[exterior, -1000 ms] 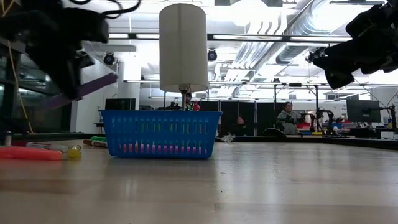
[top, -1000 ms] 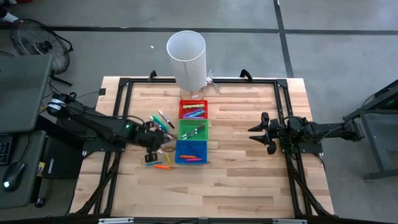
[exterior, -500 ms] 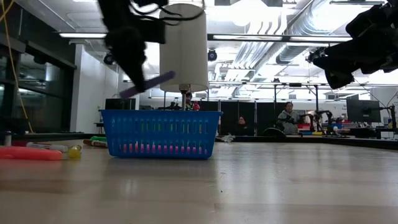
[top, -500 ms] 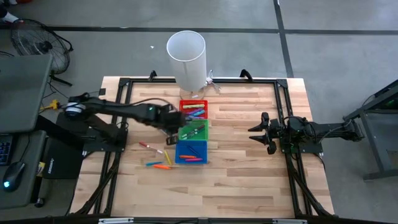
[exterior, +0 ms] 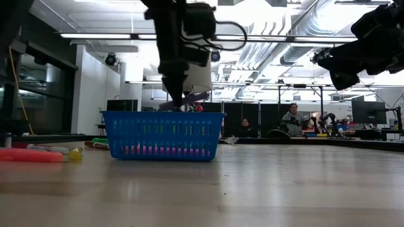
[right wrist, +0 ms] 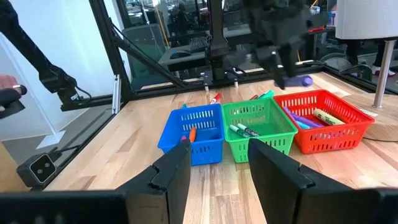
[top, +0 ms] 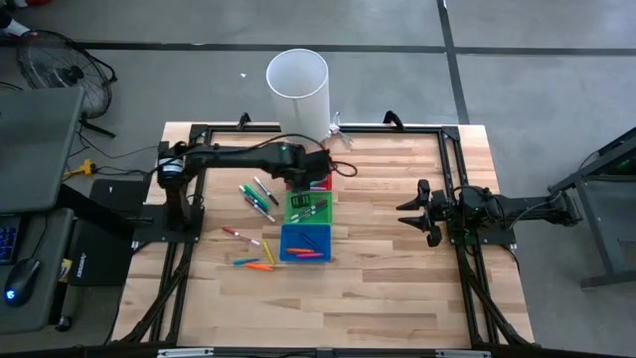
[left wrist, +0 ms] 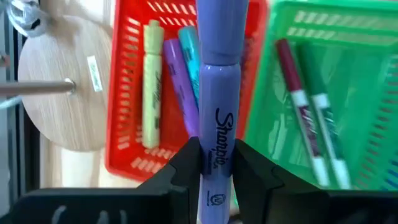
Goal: Pick & Place Markers
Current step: Put the light violet highlighter into the red bin, then put the green highlighter into the red bin
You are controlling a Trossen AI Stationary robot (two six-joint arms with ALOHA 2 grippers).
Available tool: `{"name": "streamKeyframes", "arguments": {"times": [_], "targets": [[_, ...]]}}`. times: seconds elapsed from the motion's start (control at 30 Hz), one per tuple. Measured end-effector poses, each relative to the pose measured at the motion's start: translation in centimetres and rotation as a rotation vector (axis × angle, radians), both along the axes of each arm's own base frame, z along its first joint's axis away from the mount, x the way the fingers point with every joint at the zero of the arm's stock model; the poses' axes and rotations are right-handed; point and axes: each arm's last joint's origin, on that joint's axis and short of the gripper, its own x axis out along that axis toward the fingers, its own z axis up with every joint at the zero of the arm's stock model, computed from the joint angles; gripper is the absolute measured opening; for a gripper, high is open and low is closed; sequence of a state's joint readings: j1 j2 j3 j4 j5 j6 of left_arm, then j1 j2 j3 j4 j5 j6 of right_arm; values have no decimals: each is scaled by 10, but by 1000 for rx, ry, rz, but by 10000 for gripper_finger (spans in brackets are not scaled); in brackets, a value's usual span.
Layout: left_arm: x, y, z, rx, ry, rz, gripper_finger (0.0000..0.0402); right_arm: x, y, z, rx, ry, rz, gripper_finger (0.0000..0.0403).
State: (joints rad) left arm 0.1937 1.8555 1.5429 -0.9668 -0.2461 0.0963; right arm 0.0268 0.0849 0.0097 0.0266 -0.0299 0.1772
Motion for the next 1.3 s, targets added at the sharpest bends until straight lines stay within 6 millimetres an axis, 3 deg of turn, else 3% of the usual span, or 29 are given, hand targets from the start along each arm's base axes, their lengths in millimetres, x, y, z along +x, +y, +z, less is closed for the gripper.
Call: {"name": "streamKeyframes", "arguments": {"times": [0.27, 0.57, 1.1, 1.3], "targets": [[16, 20, -13, 1, 64, -11, 68, 0, 0, 0, 0, -1, 0, 149], [18, 28, -39, 28, 183, 6, 68, 0, 0, 0, -1, 0, 0, 149], [19, 28, -44, 50, 201, 19, 121, 0, 0, 0, 0, 0, 0, 149], [21, 17, -44, 58, 212, -8, 123, 0, 0, 0, -1, 0, 0, 149]]}}
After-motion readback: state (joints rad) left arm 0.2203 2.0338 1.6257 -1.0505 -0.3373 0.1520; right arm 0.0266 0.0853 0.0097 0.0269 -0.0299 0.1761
